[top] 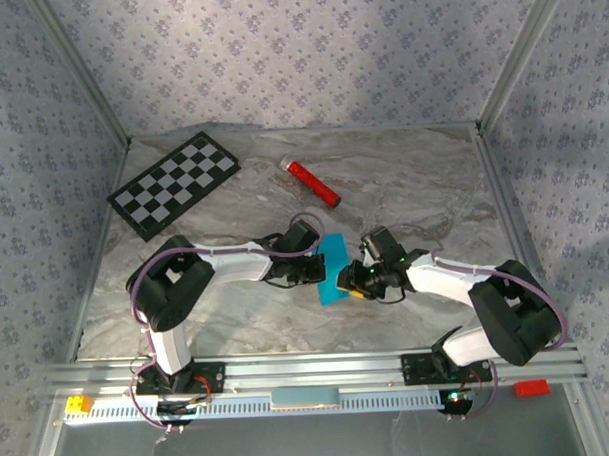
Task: Fold a paper plane with a square sheet of paper (pick it up from the middle)
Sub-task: Turn over the paper at the center of the table.
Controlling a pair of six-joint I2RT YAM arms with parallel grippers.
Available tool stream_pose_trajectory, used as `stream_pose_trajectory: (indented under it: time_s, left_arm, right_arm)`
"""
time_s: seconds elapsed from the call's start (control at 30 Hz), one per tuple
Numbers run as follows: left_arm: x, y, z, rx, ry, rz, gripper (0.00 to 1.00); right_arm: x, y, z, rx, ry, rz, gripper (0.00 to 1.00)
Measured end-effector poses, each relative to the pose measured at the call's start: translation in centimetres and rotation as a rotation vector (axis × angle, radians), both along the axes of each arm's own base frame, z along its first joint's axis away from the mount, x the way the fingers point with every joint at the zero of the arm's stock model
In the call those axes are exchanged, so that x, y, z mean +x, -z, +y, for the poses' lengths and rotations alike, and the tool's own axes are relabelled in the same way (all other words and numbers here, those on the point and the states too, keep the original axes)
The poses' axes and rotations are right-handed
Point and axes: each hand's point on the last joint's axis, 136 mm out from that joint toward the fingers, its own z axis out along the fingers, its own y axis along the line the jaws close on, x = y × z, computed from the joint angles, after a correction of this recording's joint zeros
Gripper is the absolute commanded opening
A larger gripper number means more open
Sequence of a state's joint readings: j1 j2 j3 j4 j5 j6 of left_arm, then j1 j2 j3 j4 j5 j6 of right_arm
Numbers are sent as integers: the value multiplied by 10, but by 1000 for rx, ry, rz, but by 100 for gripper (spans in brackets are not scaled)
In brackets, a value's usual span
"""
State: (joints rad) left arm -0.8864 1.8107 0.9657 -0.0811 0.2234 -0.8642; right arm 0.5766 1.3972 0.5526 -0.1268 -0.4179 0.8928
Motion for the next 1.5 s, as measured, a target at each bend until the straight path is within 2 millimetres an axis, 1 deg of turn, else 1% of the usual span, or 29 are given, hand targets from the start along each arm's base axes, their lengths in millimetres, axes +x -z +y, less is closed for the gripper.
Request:
stream_pose_trajectory:
  time_s: [0.23, 0.47, 0.67, 0.73, 0.83, 1.07, 1.33, 1.5]
  left_arm:
    - [0, 0, 0, 0, 0, 0, 1]
    - [0, 0, 0, -1, 0, 0, 1]
    - [0, 0, 0, -1, 0, -1, 1]
    - [0, 0, 0, -1, 0, -1, 1]
    - [0, 0, 0, -1, 0, -1, 1]
    - [0, 0, 0, -2, 0, -1, 1]
    - [0, 0, 0, -2, -1, 0, 0]
    - [0, 0, 0, -3, -6, 3, 0]
  right_arm:
    - [15, -5, 4, 37, 17, -47, 46]
    - [33, -9, 2, 84, 51, -74, 45]
    - [44, -5, 2, 119, 63, -66, 43]
    - [46, -3, 1, 130, 65, -60, 41]
    - [49, -3, 1, 149, 67, -60, 36]
    - [55, -1, 3, 182, 62, -55, 34]
    - [62, -3, -3, 212, 64, -65, 32]
    - [62, -1, -3, 223, 61, -54, 31]
